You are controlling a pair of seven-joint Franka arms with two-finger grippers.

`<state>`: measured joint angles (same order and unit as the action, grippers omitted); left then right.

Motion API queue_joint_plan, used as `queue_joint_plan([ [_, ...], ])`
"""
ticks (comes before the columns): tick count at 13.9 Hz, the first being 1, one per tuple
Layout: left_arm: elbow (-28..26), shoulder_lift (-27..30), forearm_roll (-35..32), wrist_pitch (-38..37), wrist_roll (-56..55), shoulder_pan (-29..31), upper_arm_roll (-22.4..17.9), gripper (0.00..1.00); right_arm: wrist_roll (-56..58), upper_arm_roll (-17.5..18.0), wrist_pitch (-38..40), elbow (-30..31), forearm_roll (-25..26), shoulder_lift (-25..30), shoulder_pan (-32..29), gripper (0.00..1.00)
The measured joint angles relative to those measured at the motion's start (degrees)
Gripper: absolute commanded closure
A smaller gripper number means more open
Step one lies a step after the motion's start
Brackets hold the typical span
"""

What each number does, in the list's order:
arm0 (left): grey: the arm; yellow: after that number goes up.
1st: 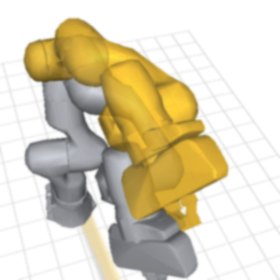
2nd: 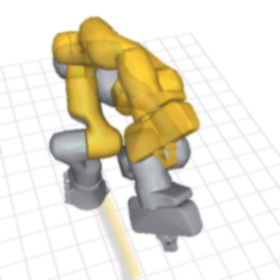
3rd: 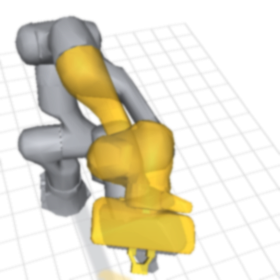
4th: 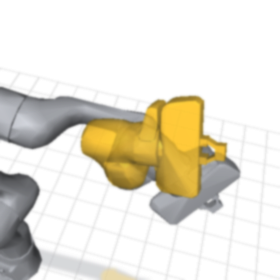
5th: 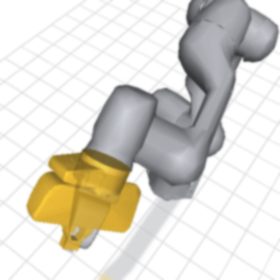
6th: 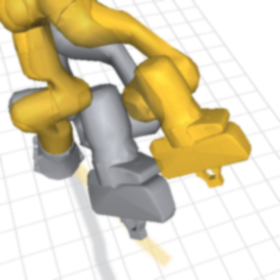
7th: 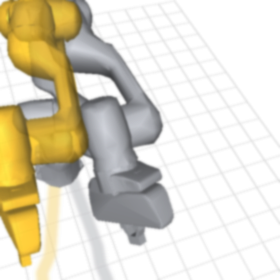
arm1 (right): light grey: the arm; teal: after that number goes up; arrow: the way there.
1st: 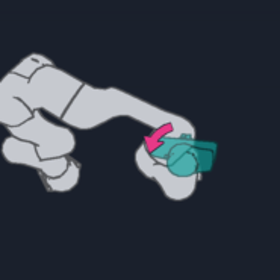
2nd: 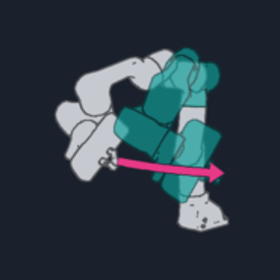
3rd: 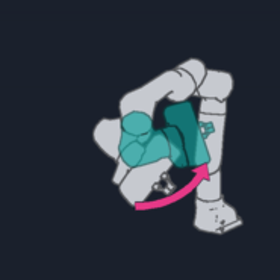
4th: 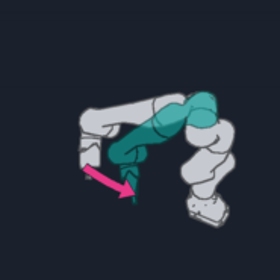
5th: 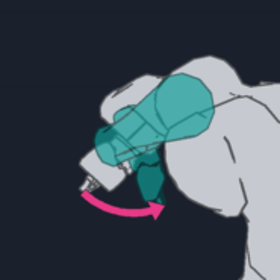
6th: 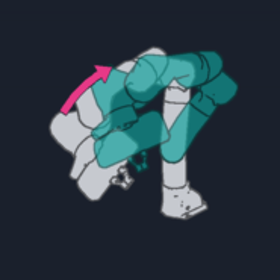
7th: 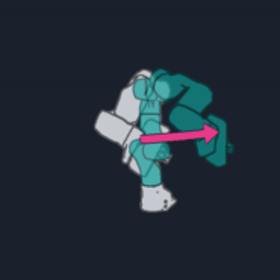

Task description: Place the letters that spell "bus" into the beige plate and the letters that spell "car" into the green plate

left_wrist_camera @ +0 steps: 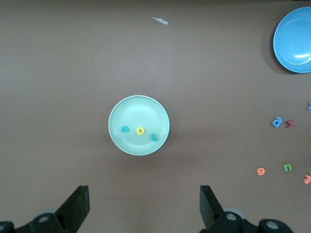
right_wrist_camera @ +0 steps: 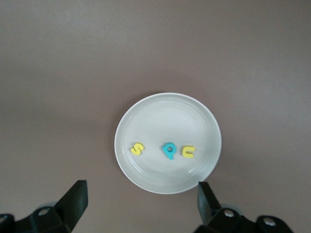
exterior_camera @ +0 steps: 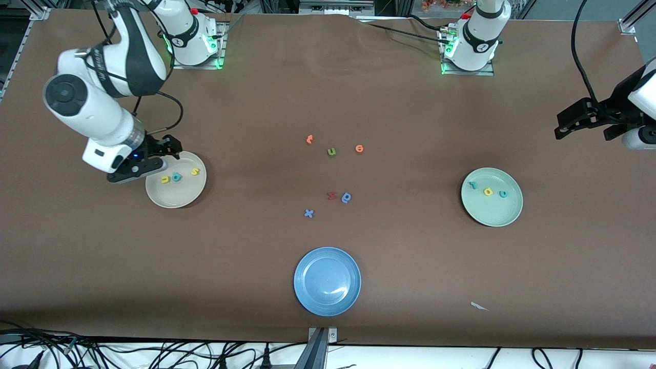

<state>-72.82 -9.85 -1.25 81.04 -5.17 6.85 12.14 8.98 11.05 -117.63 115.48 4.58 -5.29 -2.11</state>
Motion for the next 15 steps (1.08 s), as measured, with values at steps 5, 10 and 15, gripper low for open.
queue_joint_plan([
  [5,0.0,0.0,0.0,-1.85,-0.01,0.75,-0.54,0.0,0.0,-1.41,15.67,-13.89,-0.03,0.19,-0.07,0.0],
  [10,0.0,0.0,0.0,-4.3,-0.01,0.76,-0.74,0.0,0.0,-8.22,27.0,-24.49,-0.8,0.33,5.93,0.0],
  [15,0.0,0.15,0.0,-7.26,-0.01,0.76,-0.74,0.0,-0.18,-13.2,32.85,-27.68,-3.06,0.32,8.28,0.0],
])
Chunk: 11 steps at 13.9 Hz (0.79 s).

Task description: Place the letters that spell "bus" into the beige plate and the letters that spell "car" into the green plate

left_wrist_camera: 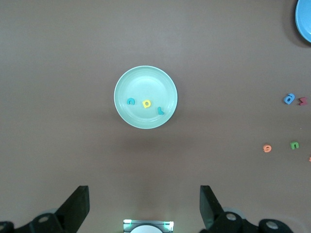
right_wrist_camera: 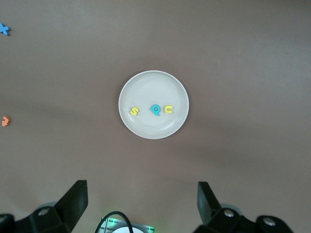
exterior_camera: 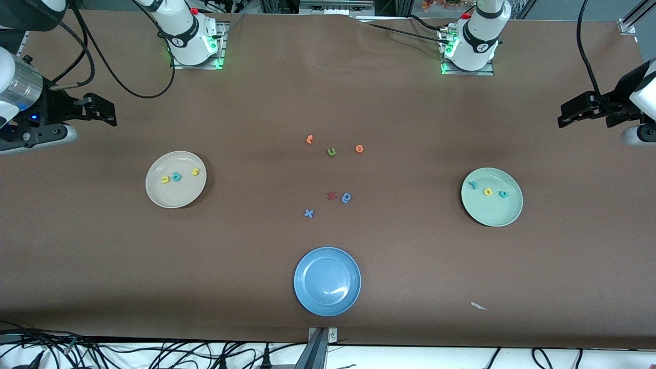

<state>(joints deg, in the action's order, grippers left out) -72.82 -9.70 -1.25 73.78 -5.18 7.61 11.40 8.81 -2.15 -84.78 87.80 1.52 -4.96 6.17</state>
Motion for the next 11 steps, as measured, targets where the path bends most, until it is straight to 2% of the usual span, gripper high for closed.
queue_joint_plan([
  [11,0.0,0.28,-0.16,-0.51,0.0,0.01,-0.11,0.0,0.0,-0.11,0.05,-1.3,0.0,-1.2,0.73,0.0],
])
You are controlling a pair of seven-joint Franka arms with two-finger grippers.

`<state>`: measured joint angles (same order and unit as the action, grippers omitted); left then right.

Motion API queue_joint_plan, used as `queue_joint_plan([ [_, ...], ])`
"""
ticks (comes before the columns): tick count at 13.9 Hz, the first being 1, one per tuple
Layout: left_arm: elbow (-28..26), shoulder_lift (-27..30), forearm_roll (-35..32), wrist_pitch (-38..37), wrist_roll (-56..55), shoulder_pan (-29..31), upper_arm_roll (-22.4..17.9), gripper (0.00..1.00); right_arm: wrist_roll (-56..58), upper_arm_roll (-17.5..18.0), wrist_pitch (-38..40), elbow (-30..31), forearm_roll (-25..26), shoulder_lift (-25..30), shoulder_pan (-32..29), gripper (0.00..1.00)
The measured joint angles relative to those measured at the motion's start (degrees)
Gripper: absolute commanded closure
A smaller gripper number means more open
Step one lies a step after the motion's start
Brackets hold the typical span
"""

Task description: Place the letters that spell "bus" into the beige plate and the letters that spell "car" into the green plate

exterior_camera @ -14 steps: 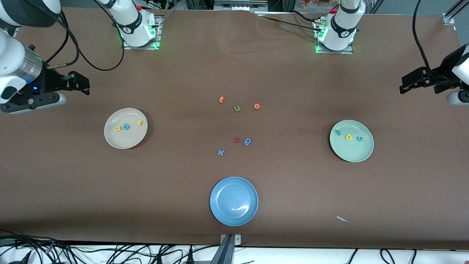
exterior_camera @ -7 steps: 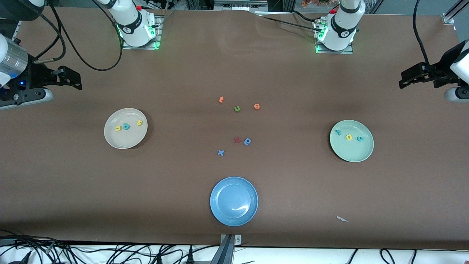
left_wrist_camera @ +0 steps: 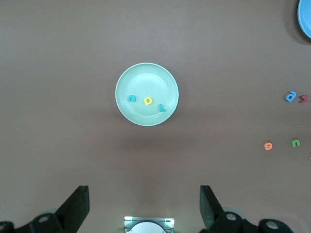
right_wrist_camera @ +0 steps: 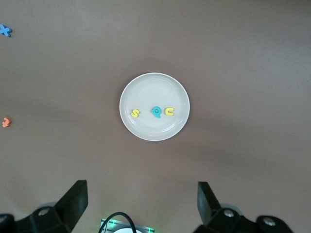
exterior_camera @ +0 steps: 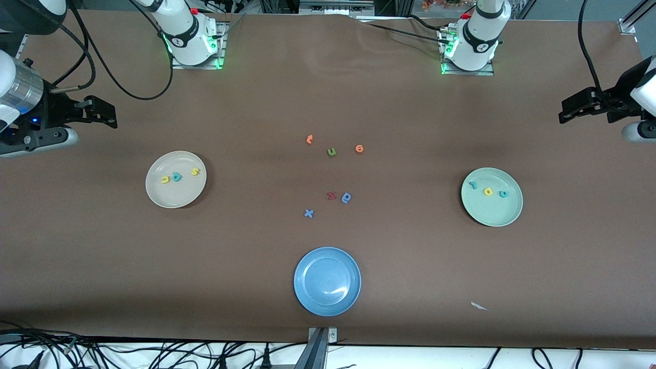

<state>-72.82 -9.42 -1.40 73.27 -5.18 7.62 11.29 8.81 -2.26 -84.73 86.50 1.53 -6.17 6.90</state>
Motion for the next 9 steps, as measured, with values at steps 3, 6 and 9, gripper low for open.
queue_joint_plan([
  [3,0.0,0.0,-0.06,-0.02,0.0,0.04,-0.05,0.0,0.0,0.0,-0.02,-0.19,0.0,-0.03,0.02,0.0],
  [6,0.0,0.0,-0.06,-0.03,0.0,0.05,-0.07,0.0,0.0,-0.01,-0.02,-0.34,0.0,-0.03,0.02,0.0],
  [9,0.0,-0.01,-1.89,-0.03,0.0,0.06,-0.08,0.0,0.0,-0.07,-0.01,-0.34,0.0,-0.04,0.02,0.0],
])
